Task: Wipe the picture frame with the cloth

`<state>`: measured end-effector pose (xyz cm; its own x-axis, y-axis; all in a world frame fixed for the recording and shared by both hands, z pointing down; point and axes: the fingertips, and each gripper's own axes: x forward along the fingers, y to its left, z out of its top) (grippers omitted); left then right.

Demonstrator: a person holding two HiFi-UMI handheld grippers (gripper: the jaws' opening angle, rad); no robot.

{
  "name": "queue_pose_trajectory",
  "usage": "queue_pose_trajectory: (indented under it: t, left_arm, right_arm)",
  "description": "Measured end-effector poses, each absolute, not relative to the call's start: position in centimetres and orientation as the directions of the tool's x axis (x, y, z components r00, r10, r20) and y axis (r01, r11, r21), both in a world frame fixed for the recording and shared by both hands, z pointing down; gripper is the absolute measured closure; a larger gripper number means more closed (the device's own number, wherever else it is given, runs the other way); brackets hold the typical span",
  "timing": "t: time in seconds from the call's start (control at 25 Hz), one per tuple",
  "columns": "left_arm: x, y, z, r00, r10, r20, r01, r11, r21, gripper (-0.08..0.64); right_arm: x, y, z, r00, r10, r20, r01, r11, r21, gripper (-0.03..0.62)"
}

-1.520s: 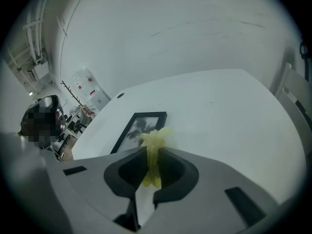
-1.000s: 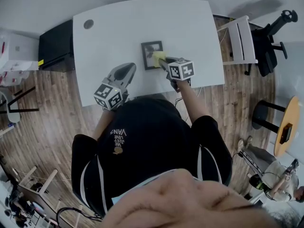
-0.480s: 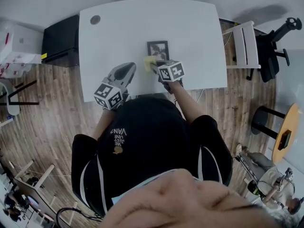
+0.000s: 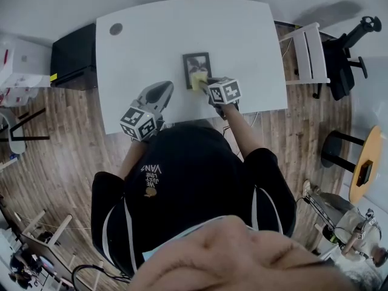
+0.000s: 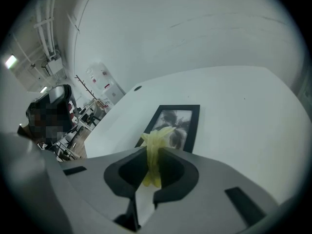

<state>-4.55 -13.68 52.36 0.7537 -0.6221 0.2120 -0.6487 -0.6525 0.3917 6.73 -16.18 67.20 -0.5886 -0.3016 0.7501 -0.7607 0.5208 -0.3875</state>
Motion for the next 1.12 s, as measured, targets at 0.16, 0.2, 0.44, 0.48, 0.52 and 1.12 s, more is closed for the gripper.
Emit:
queue_pose_trajectory:
  t: [0.16,0.2,0.44,0.48,0.52,1.12]
  left_arm:
    - [-3.7,-13.7,52.6,0.762,-0.61,0.218,-0.641,-0.661,0.39,0.541]
    - [-3.6,-13.7,52.6,0.763,-0.608,0.22,-0.64,-0.662,0.39,0.541]
    - [-2.6,-14.0,52.7,0.775,-0.592,0.224,-0.627,-0.673,0.392,0.541]
    - [-2.4,-14.0,52.7,0.776,-0.589,0.225,-0.625,-0.675,0.392,0.541]
    - [-2.2,-14.0,52.7,0.778,-0.586,0.225,-0.623,-0.677,0.392,0.541]
    - [-1.7,-14.7,52.5,0.786,-0.577,0.221,-0.614,-0.688,0.387,0.541]
  right_arm:
    - [9.0,-16.2,67.4,-0.566,-0.318,0.76,-0.781,0.502,-0.372,0.548]
    - [9.5,-16.2,67.4,-0.56,-0.323,0.763,-0.787,0.495,-0.368,0.548]
    - [12.0,-16.5,67.6,-0.53,-0.348,0.773,-0.816,0.458,-0.353,0.548]
    - [12.4,-16.5,67.6,-0.528,-0.351,0.773,-0.819,0.454,-0.352,0.548]
    - [12.7,-16.5,67.5,-0.526,-0.354,0.773,-0.821,0.45,-0.352,0.548]
    - [12.9,-17.2,66.3,-0.541,-0.412,0.733,-0.825,0.429,-0.368,0.548]
